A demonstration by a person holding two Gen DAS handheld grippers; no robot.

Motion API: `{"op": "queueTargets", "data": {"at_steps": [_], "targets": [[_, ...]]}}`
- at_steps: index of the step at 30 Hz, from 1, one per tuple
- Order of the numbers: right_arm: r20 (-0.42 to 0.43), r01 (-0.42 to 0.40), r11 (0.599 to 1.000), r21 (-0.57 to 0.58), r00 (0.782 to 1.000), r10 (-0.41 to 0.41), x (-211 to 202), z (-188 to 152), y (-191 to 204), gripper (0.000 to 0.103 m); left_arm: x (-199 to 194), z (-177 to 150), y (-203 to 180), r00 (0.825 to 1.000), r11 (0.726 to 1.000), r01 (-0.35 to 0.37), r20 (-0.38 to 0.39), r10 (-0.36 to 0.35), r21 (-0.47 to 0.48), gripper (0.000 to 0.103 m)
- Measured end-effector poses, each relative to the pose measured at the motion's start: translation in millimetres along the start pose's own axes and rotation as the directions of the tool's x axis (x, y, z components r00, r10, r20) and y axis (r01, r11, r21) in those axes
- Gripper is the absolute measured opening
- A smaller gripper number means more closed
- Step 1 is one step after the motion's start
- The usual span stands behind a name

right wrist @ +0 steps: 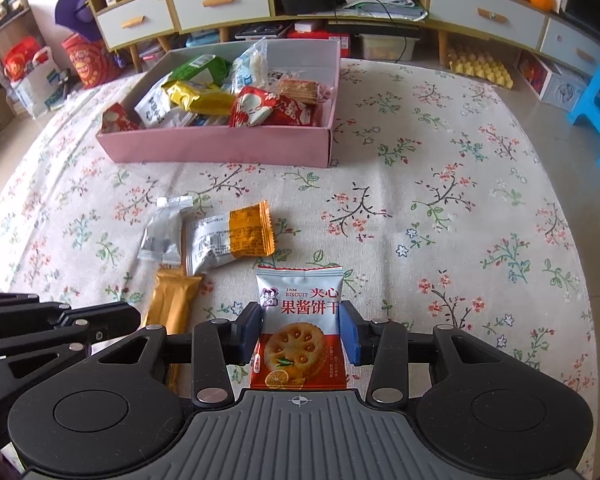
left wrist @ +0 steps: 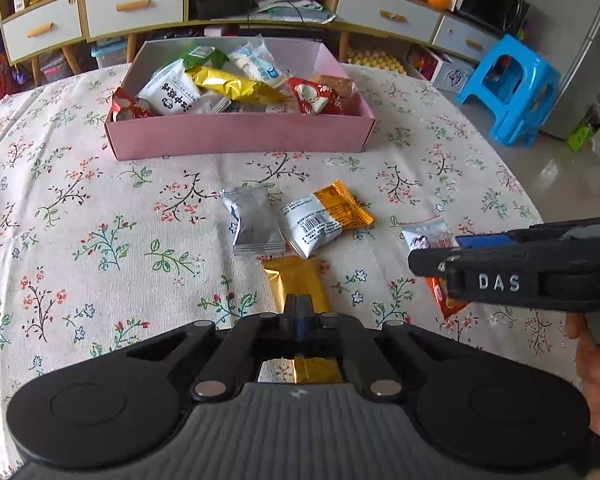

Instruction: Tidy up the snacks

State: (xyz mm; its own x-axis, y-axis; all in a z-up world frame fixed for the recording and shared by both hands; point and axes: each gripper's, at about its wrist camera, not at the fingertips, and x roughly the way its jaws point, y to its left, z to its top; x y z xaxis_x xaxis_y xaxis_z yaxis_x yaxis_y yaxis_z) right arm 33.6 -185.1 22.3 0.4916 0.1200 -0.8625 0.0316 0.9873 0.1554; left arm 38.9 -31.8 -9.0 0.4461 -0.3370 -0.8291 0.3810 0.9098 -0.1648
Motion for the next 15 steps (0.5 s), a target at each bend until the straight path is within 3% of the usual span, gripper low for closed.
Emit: {"op": "queueTargets", "data": {"at_steps": [2, 6, 12, 13, 14, 15], "targets": [[0.001, 0.003, 1.000, 0.005, 1.000, -0.003, 0, 0, -1, 0.040, 7, -1, 3, 0.999, 0.999, 0.030, -0.029, -0.031, -0.023, 0.006], [0.008, 0.009, 1.000, 0.008, 1.000, -0.009, -1, 2, -2, 0.039, 11, -5, -1, 1.000, 1.000, 0.012, -0.028, -0.013, -0.024, 0.051], [0.016, -0.002, 1.000, 0.013, 1.000, 0.002, -4, 3, -3, 0.039, 23, -10, -12, 0.998, 0.998, -0.051, -0.027, 0.052, 0.031, 0.047], [0.014, -0.003, 1.000, 0.013, 1.000, 0.002, -3, 3, -3, 0.039, 24, -12, -14, 0.997, 0.996, -0.071, -0.009, 0.072, 0.057, 0.044], [0.013, -0.004, 1.000, 0.014, 1.000, 0.003, -3, 3, -3, 0.039, 24, -12, -16, 0.995, 0.991, -0.096, -0.004, 0.097, 0.088, 0.027], [0.013, -0.004, 1.000, 0.017, 1.000, 0.004, -4, 3, -3, 0.039, 23, -11, -17, 0.994, 0.989, -0.105, 0.002, 0.105, 0.103, 0.026]]}}
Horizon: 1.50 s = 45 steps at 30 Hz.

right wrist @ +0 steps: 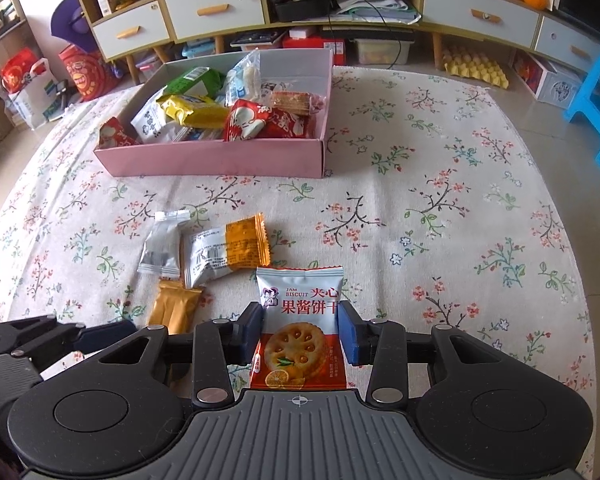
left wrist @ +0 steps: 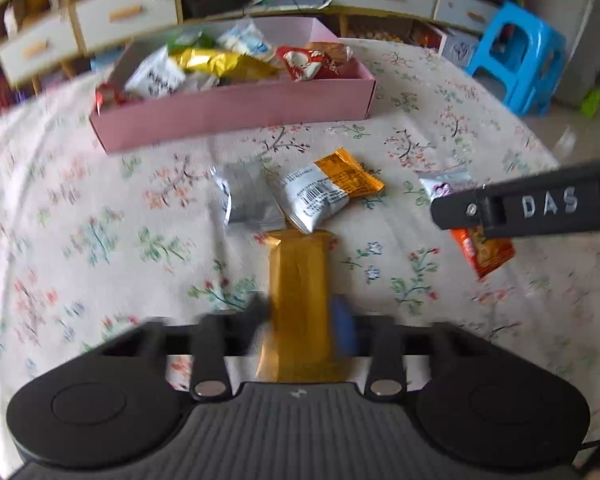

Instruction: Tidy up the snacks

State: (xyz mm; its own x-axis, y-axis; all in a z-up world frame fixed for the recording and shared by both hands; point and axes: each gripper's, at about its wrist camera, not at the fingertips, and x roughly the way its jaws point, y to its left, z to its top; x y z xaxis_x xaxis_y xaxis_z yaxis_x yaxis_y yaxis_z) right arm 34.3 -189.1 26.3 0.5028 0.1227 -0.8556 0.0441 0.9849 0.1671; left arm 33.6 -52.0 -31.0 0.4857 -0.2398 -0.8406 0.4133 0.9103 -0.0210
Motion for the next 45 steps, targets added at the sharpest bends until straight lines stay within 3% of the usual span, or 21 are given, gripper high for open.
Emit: {"op": "queueTargets", "data": {"at_steps": [4, 15, 22, 28, 36, 40, 45], "targets": [[0.008, -0.007, 1.000, 0.008, 1.000, 0.007, -2, 1, -1, 0.038, -5, 3, 13, 0.999, 0.997, 0.047, -0.014, -0.048, -0.069, 0.026], [0.029, -0.019, 0.999, 0.041, 0.999, 0.018, -7, 8, -11, 0.038, -46, 23, 27, 0.985, 0.982, 0.153, 0.097, -0.142, -0.111, 0.026], [0.092, -0.038, 0.998, 0.044, 0.995, 0.034, -13, 35, -21, 0.038, -60, 56, 68, 0.977, 0.976, 0.106, 0.203, -0.066, -0.191, 0.026], [0.105, -0.117, 0.992, 0.038, 0.988, 0.112, 3, 76, -14, 0.038, -31, 92, 88, 0.979, 0.975, 0.069, 0.201, -0.026, -0.211, 0.026], [0.060, -0.293, 0.945, 0.143, 0.956, 0.288, 43, 126, 0, 0.038, 10, 124, 91, 0.984, 0.972, 0.131, 0.145, -0.104, -0.197, 0.026], [0.041, -0.276, 0.949, 0.155, 0.961, 0.273, 69, 141, 7, 0.039, 26, 134, 94, 0.986, 0.977, 0.125, 0.132, -0.103, -0.175, 0.026], [0.078, -0.265, 0.954, 0.139, 0.963, 0.256, 82, 153, 9, 0.038, 40, 138, 106, 0.989, 0.976, 0.099, 0.128, -0.074, -0.195, 0.026]]}}
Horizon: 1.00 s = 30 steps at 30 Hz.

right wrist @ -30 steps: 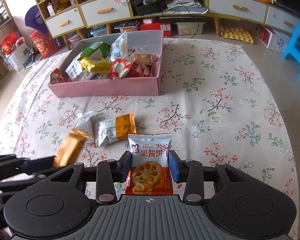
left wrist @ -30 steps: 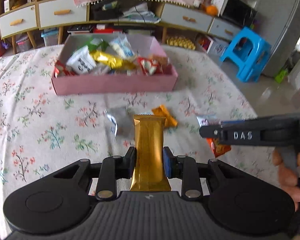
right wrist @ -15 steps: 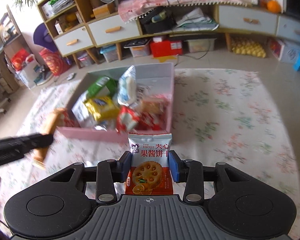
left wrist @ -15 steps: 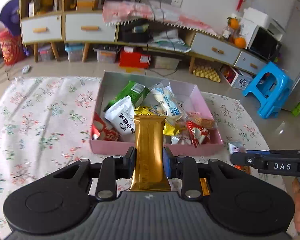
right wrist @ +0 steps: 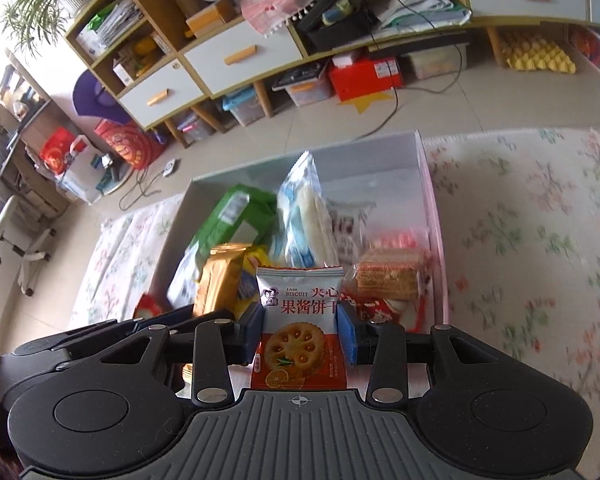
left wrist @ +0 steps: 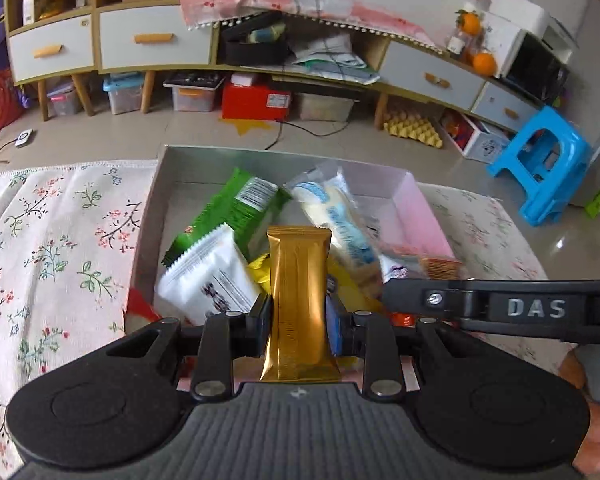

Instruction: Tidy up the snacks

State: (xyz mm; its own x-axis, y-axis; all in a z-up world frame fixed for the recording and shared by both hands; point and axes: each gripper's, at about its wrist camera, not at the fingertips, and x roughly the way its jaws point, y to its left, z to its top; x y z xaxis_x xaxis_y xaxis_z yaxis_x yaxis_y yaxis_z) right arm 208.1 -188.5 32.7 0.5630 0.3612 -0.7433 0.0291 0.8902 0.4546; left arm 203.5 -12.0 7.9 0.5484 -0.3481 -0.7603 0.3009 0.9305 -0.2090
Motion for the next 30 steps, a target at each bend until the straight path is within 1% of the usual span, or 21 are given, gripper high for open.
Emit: {"op": "queueTargets", "data": {"at_steps": [3, 7, 11, 13, 15, 17, 19, 21, 22, 23, 24, 25, 26, 28, 30], "targets": [[0.026, 0.019, 1.000, -0.017, 1.000, -0.018, 8, 5, 3, 0.038, 4, 1, 6, 1.000, 1.000, -0.015, 0.004, 0.015, -0.017, 0.026], [0.072, 0.042, 0.999, -0.022, 0.997, -0.040, 18, 7, 4, 0.039, 0, 3, 12, 0.998, 0.999, -0.037, 0.040, 0.038, -0.021, 0.026], [0.112, 0.047, 0.998, -0.030, 0.993, -0.044, 19, 3, 8, 0.043, -4, 5, 17, 0.996, 0.999, -0.048, 0.071, 0.049, -0.021, 0.026], [0.115, 0.020, 1.000, -0.024, 0.993, -0.017, 13, 5, 9, 0.047, -6, 6, 17, 0.996, 0.999, -0.050, 0.066, 0.051, -0.014, 0.029], [0.133, 0.001, 1.000, -0.006, 0.991, 0.000, 4, 9, 11, 0.050, -10, 5, 15, 0.995, 0.998, -0.065, 0.075, 0.066, -0.010, 0.034], [0.146, -0.005, 1.000, 0.002, 0.989, 0.005, -6, 12, 13, 0.050, -15, 4, 14, 0.994, 0.997, -0.071, 0.078, 0.072, -0.018, 0.042], [0.144, 0.002, 1.000, -0.015, 0.990, 0.001, -15, 14, 16, 0.050, -23, 6, 16, 0.994, 0.998, -0.057, 0.088, 0.060, -0.041, 0.046], [0.123, 0.032, 0.999, -0.027, 0.992, -0.028, -20, 14, 19, 0.050, -34, 4, 16, 0.992, 0.996, -0.062, 0.108, 0.068, -0.057, 0.054], [0.107, 0.039, 0.999, -0.022, 0.994, -0.036, -22, 13, 19, 0.050, -36, 4, 14, 0.990, 0.995, -0.082, 0.112, 0.088, -0.052, 0.056], [0.086, 0.036, 0.999, -0.007, 0.996, -0.036, -24, 11, 18, 0.050, -39, 2, 11, 0.986, 0.992, -0.118, 0.114, 0.122, -0.043, 0.058], [0.056, 0.032, 0.999, 0.014, 0.998, -0.033, -25, 8, 17, 0.050, -40, 0, 7, 0.979, 0.985, -0.170, 0.109, 0.172, -0.029, 0.059], [0.017, 0.038, 0.999, 0.036, 0.999, -0.039, -25, 5, 16, 0.052, -42, -2, 3, 0.970, 0.976, -0.219, 0.104, 0.219, -0.014, 0.059], [-0.027, 0.052, 0.997, 0.062, 0.998, -0.051, -26, 1, 15, 0.053, -46, -5, -2, 0.962, 0.968, -0.253, 0.103, 0.251, -0.001, 0.060], [-0.088, 0.077, 0.994, 0.082, 0.994, -0.070, -29, -10, 15, 0.053, -58, -10, -8, 0.956, 0.961, -0.277, 0.103, 0.275, -0.004, 0.064], [-0.110, 0.082, 0.994, 0.069, 0.991, -0.075, -38, -22, 18, 0.053, -71, -12, -13, 0.957, 0.964, -0.263, 0.114, 0.266, -0.036, 0.070]]}}
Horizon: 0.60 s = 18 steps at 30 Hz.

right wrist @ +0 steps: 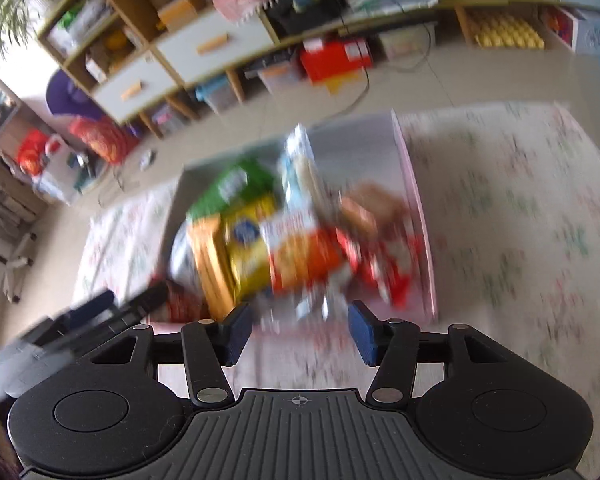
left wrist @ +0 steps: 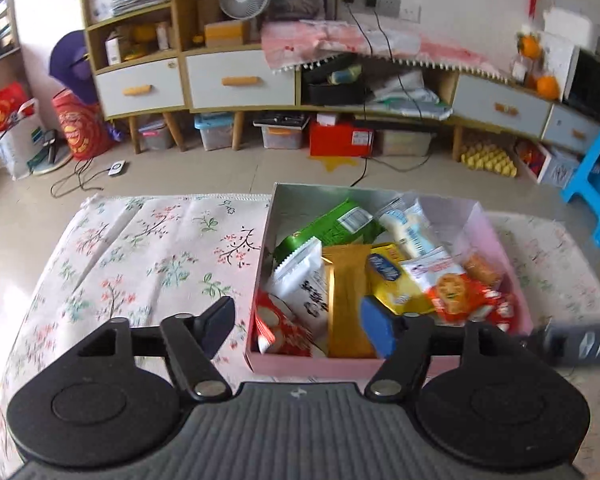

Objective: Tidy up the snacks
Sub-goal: 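Open both grippers to drop the gold bar and cookie pack into the box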

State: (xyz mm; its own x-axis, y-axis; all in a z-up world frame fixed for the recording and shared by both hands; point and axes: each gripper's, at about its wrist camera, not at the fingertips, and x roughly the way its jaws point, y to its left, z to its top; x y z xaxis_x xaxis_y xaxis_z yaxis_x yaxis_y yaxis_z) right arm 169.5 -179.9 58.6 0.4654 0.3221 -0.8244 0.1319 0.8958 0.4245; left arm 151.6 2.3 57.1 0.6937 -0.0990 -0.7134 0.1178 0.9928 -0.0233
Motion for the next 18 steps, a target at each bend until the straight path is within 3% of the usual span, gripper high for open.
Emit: {"op": "queueTargets", "data": {"at_steps": [4, 8, 11, 14, 18], "targets": [[0.007, -0.046, 0.998, 0.034, 0.999, 0.046, -30, -21, -5, 0.053, -21, -12, -11, 1.000, 1.000, 0.016, -0.005, -0.016, 0.006, 0.073], [0.082, -0.053, 0.999, -0.008, 0.995, 0.054, -68, -53, -7, 0.065, -44, -38, -22, 0.998, 0.997, 0.056, -0.011, -0.056, 0.052, 0.086], [0.122, -0.020, 0.997, -0.072, 0.992, 0.029, -82, -85, -16, 0.075, -47, -62, -28, 1.000, 0.992, 0.019, -0.013, -0.017, 0.124, 0.094], [0.047, -0.009, 0.999, -0.054, 0.999, 0.011, -70, -107, -31, 0.075, -44, -77, -22, 0.996, 0.994, 0.019, -0.083, -0.011, 0.105, 0.094], [-0.040, -0.051, 0.999, 0.011, 0.998, 0.051, -60, -120, -45, 0.075, -47, -87, -16, 0.993, 0.998, 0.022, -0.113, -0.015, 0.058, 0.095]]}}
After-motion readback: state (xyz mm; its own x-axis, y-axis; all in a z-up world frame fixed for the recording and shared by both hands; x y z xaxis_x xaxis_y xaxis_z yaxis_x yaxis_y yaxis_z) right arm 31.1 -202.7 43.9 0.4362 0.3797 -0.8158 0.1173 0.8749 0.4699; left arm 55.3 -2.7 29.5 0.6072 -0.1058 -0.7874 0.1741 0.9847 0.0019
